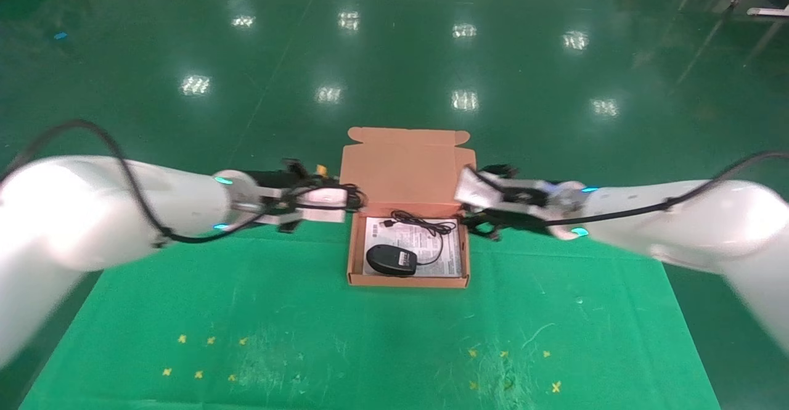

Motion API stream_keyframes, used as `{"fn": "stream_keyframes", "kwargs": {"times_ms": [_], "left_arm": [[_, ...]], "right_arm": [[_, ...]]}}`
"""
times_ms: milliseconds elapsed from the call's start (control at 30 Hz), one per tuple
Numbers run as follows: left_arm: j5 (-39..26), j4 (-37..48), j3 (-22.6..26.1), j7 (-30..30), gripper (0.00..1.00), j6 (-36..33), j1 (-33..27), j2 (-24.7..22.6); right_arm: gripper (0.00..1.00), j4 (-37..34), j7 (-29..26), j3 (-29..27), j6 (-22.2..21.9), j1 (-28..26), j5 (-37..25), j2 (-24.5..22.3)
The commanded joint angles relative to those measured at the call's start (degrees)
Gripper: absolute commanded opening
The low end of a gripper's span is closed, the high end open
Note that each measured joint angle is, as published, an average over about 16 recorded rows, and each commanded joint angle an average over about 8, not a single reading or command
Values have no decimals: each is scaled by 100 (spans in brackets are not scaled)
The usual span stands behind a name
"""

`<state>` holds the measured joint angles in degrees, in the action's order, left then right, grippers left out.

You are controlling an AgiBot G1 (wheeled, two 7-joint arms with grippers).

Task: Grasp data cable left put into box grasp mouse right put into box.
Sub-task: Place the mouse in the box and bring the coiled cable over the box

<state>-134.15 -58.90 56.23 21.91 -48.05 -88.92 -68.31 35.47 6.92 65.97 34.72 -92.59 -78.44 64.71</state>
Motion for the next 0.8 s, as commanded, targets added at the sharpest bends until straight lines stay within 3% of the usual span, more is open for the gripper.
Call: {"fn": "stream_keyframes", "kwargs": {"times_ms": [33, 300, 700, 733, 800], "left_arm": [[17, 281, 41, -155, 0, 270, 50, -238], [496, 1382, 359, -896, 0, 1267, 199, -952], [1607, 1468, 1480, -1072, 0, 2062, 174, -1049], [1665, 1457, 1554, -1076, 2, 2103, 166, -1050], [1760, 1442, 1676, -1086, 27, 2177, 153, -1054]], "right_arm": [[100, 196, -59, 16, -13, -53, -67, -267], [100, 1469, -873, 216, -136, -83, -534, -1255], [100, 2809, -2269, 464, -291, -197, -1401, -2124], [100, 2872, -2347, 475, -289, -211, -1458, -2159], [100, 2979, -2475, 493, -288, -233, -1551, -2216]]}}
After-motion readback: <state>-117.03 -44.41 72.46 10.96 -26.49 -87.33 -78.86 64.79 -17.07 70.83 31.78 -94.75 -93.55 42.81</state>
